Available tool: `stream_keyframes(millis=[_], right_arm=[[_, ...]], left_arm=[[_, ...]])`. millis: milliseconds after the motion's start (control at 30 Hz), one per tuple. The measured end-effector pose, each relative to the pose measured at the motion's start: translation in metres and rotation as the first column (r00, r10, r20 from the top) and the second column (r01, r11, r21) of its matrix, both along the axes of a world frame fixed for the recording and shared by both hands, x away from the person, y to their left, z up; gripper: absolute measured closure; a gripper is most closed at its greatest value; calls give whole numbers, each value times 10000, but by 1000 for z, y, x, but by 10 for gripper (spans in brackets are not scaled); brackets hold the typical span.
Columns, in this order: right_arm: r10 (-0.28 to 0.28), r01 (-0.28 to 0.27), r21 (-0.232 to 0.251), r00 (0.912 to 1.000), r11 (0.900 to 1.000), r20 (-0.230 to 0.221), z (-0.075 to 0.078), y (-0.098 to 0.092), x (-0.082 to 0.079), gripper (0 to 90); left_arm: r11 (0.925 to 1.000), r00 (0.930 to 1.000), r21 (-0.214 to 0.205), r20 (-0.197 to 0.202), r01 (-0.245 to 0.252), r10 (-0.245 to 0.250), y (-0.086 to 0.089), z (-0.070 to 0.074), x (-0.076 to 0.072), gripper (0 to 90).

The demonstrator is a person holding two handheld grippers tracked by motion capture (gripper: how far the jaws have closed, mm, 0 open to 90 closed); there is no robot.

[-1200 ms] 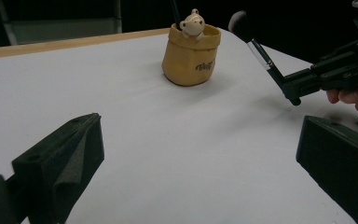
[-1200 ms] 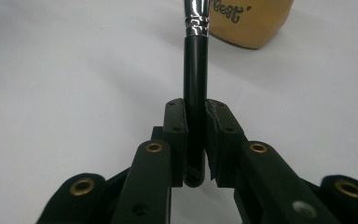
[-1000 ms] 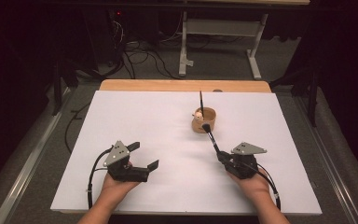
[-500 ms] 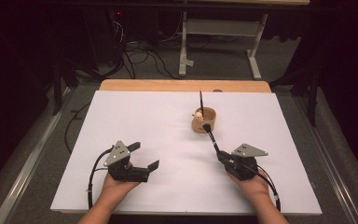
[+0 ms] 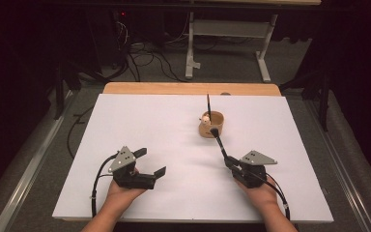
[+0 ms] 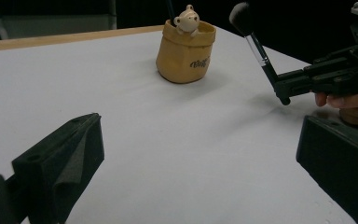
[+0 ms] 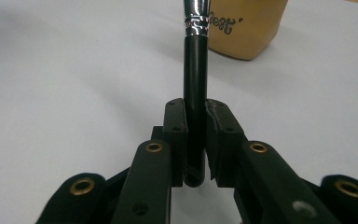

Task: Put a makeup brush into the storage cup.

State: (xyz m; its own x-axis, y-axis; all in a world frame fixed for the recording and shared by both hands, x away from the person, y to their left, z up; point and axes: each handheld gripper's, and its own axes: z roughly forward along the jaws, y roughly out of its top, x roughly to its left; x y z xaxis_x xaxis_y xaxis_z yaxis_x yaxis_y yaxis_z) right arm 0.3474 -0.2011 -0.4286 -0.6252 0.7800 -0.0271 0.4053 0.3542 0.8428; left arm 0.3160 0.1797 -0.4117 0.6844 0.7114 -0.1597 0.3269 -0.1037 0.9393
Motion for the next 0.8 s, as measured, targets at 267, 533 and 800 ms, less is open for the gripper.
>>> stream_keyframes(millis=[267,533,800], right_arm=[[7,-10,90,9995,10000,318,2,-1,-2,815],[-62,55,154,9988,9999,484,4,-3,-2,815],[-28,25,55,9986,10000,523,4,-3,-2,815]], left_arm=[[9998,9999,-164,75,-127,128,-4,5,5,14],[9994,9998,-304,109,175,-171,-21,17,15,14],[9992,9994,-270,215,292,-286,-42,22,24,14]])
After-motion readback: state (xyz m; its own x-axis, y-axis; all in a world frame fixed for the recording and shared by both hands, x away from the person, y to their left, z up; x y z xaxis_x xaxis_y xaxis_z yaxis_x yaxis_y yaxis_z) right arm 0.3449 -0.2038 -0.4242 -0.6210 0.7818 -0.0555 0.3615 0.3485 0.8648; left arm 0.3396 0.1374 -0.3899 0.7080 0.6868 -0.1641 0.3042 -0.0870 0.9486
